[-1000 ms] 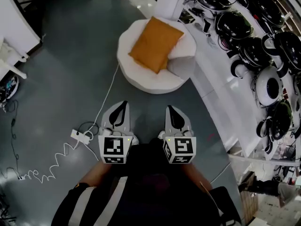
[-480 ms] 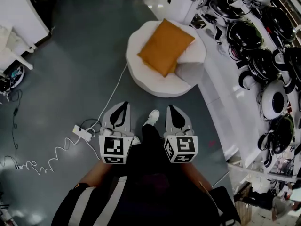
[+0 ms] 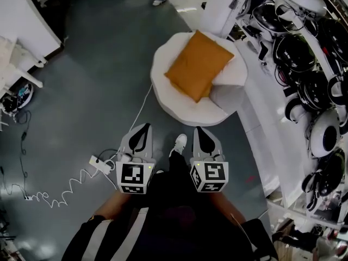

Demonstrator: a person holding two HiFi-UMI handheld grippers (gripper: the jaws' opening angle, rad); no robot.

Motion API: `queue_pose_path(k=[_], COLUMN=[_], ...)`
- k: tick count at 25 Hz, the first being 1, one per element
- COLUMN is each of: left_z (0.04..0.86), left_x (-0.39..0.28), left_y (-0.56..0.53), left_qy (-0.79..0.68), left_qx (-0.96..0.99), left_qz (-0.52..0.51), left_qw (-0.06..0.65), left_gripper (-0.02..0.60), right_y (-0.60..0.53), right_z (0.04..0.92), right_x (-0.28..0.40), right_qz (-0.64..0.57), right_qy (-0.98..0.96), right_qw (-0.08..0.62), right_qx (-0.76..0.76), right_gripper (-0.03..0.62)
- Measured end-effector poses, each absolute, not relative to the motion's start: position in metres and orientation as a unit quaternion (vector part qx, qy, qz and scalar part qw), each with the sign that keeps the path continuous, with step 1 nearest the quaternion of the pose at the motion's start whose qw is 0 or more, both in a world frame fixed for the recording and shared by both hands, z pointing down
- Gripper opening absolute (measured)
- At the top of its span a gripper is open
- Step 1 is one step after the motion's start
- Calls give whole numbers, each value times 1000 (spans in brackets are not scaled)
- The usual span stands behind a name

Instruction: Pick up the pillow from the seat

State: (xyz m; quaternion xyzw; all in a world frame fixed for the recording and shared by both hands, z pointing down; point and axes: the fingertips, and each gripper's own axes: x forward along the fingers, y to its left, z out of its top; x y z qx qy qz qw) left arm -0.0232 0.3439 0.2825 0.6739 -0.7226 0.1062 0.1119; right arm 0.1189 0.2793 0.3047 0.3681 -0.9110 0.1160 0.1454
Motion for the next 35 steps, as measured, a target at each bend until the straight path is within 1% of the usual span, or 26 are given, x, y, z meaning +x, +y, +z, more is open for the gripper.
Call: queue_pose_path(k=[11,18,26,35], left_z=[285,285,287,303], left_x=[-39,-37,-22,-43], left_y=[198,126,71,4], left_qy=[-704,-689,-662,-621], left_qx=[687,700,726,759], left_qz=[125,136,136,158], left_qw=[128,125,122,115], left_gripper=[5,6,6,5], right_y=[144,76,26,-24], right_z=[319,322,320,337], right_x=[99,102,112,91], right_qz=[145,152,148,153], right_qy=[-905,-899,-889,-866], right_qw=[159,151,145,161], right_qx=[368,383,409,449], right_gripper=[2,2,2,2])
